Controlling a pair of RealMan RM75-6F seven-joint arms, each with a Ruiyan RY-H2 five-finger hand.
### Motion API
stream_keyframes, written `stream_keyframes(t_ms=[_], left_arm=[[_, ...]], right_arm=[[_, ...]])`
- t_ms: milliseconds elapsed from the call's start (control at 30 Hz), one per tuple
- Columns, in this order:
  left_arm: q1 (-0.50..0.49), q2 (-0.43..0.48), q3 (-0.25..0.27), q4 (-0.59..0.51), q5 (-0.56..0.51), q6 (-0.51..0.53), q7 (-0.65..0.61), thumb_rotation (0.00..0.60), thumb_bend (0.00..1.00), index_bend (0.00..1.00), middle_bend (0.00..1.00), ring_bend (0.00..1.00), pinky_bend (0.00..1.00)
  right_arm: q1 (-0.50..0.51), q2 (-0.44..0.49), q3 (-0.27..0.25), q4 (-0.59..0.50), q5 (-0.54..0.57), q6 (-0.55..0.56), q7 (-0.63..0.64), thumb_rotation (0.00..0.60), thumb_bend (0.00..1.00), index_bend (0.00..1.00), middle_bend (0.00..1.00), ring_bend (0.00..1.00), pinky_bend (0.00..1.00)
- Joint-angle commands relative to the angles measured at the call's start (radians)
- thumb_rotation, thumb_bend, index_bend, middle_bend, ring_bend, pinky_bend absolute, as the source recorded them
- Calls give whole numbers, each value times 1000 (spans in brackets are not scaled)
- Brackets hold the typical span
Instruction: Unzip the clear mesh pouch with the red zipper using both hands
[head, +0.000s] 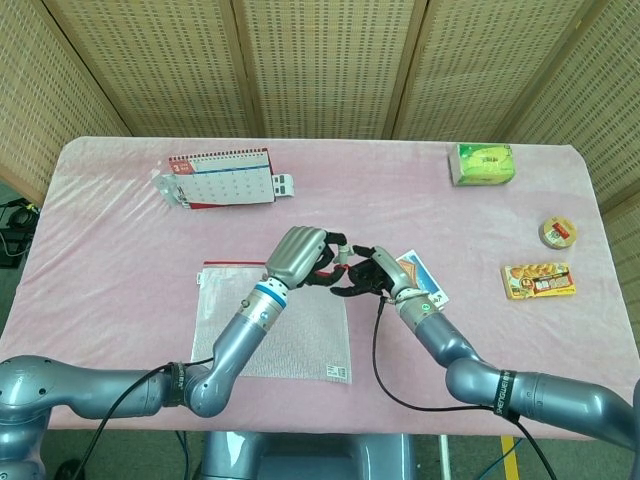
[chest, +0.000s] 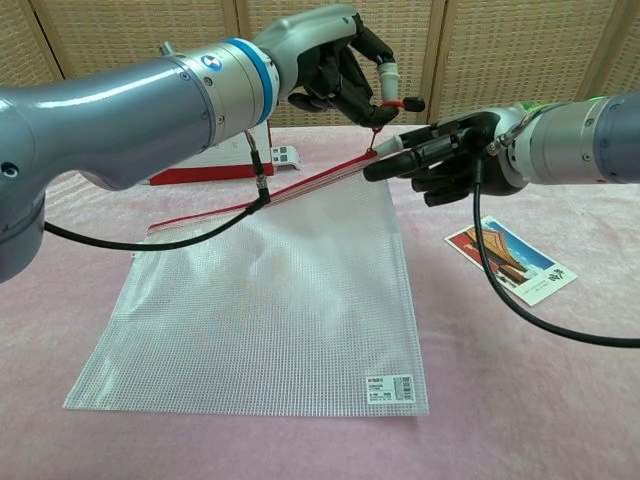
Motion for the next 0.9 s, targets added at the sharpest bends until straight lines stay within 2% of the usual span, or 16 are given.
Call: stream_keyframes(t_ms=[33,433,767,900], left_arm=[[3,-9,-1,4,12,9,-7,600,778,883,987,928,1000],[7,-23,-8,5,29,14,-10,600,778,883,987,928,1000],[13,-38,-14,6,42,19,-24,600,779,883,987,928,1000],[15,-37,-17,7,42,19,-22,600,780,883,987,928,1000]], right_arm=[[2,-14,8,-1,17,15,-16,600,244,485,936,952,1000],[-10,-26,27,3,36,12,-49,600,389,590,951,955,1000],[-17,-32,35,1,50,18,-76,600,581,729,973,959,1000],[-26,-35,41,2,48,12,-77,600,606,740,973,960,1000]])
